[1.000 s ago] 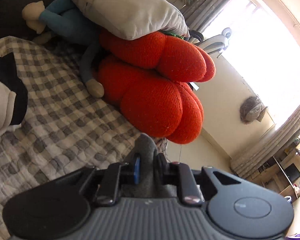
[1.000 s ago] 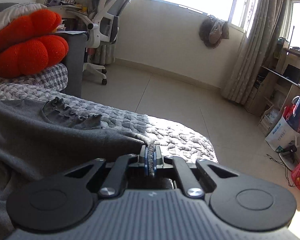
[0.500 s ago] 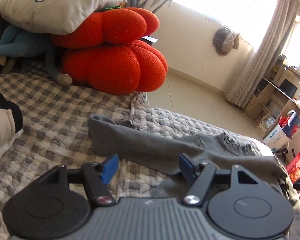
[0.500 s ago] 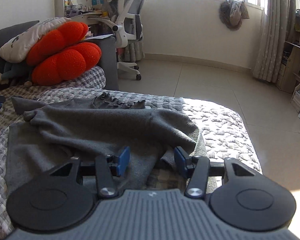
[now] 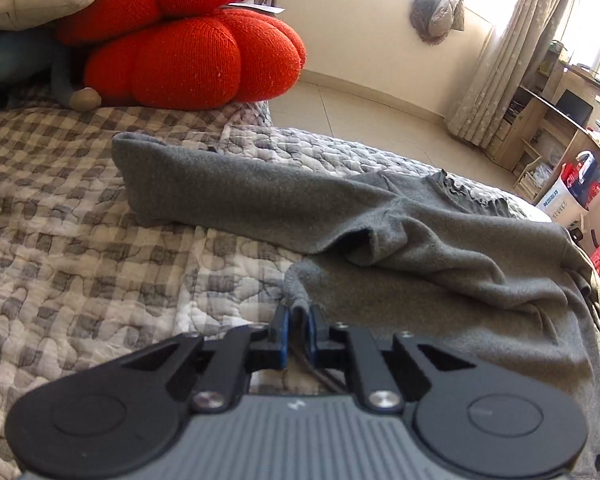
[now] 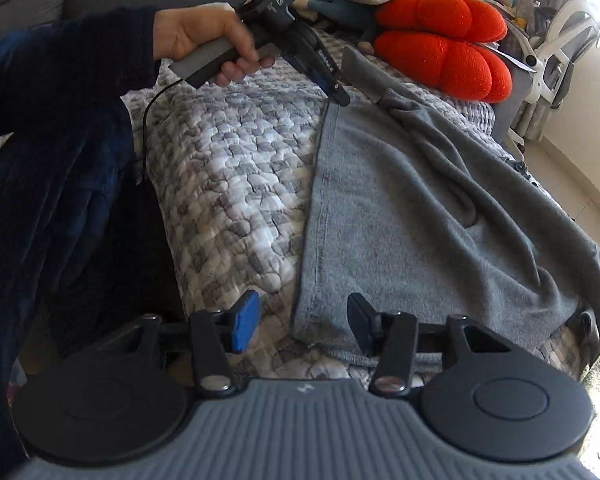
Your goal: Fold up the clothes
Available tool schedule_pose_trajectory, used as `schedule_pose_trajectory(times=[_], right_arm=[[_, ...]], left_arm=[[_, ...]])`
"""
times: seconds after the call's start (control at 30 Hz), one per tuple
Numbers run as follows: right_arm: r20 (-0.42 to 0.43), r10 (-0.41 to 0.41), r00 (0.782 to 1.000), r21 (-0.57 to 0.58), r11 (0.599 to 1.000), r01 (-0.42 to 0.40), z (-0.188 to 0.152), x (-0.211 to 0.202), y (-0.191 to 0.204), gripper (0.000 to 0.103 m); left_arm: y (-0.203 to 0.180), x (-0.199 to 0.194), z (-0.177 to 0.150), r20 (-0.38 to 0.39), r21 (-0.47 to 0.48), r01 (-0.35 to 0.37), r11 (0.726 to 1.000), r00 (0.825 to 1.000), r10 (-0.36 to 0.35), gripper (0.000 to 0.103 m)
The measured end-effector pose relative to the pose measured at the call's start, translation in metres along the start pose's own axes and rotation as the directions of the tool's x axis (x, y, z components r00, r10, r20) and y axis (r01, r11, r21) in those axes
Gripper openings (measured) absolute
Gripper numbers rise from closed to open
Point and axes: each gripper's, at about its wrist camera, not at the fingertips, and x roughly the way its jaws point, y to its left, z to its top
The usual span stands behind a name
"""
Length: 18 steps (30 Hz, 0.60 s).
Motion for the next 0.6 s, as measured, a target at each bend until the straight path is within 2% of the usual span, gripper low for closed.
schedule_pose_trajectory(times=[0.1,0.17,0.23,0.3,0.37,0.4,0.47,0.5,0.53,0.57,0.6], right_arm=[[0.013,-0.022,1.0,0.004,1.0,0.022,-0.005,-0.008,-0.008,0.015],[0.077,-0.056,0.995,0.044,0.998,0.053,-0.007,-0.028,-0.018,0.014],[0.164,-0.084,0.983,0.101,0.993,0.068,-0.011,-0.053,-0.03,0.014],[0.281,-0.089,0.956,0.166,0.985,0.043,-0.019,-0.082,-0.042,0.014],[0.405,-0.082,0.91,0.217,0.976,-0.008,-0.032,-0.112,-0.052,0.011],[0.465,-0.082,0.881,0.24,0.97,-0.037,-0.038,-0.128,-0.057,0.011],[0.525,-0.077,0.848,0.257,0.964,-0.072,-0.05,-0.145,-0.063,0.011],[0.536,-0.074,0.841,0.261,0.962,-0.081,-0.053,-0.148,-0.066,0.011],[0.529,-0.084,0.844,0.275,0.958,-0.078,-0.055,-0.147,-0.07,0.011],[0.516,-0.1,0.851,0.296,0.953,-0.068,-0.056,-0.144,-0.074,0.016],[0.502,-0.116,0.857,0.317,0.947,-0.058,-0.058,-0.141,-0.078,0.022]], left_arm=[[-0.004,-0.018,0.0,0.041,-0.019,-0.011,1.0,0.999,0.012,0.007],[-0.01,-0.044,0.0,0.098,-0.045,0.012,0.999,0.995,-0.008,0.007],[-0.017,-0.077,-0.003,0.164,-0.069,0.071,0.995,0.985,-0.059,0.007],[-0.023,-0.112,-0.013,0.224,-0.079,0.14,0.987,0.967,-0.119,0.007],[-0.031,-0.143,-0.029,0.269,-0.051,0.193,0.98,0.948,-0.173,0.007],[-0.035,-0.156,-0.038,0.279,-0.022,0.215,0.976,0.939,-0.201,0.007],[-0.041,-0.169,-0.051,0.267,0.015,0.261,0.965,0.929,-0.256,0.009],[-0.041,-0.173,-0.056,0.256,0.027,0.292,0.956,0.923,-0.289,0.013],[-0.04,-0.175,-0.057,0.252,0.029,0.301,0.953,0.921,-0.298,0.019],[-0.039,-0.175,-0.056,0.254,0.025,0.297,0.955,0.922,-0.293,0.023],[-0.036,-0.175,-0.054,0.264,0.02,0.282,0.959,0.924,-0.277,0.032]])
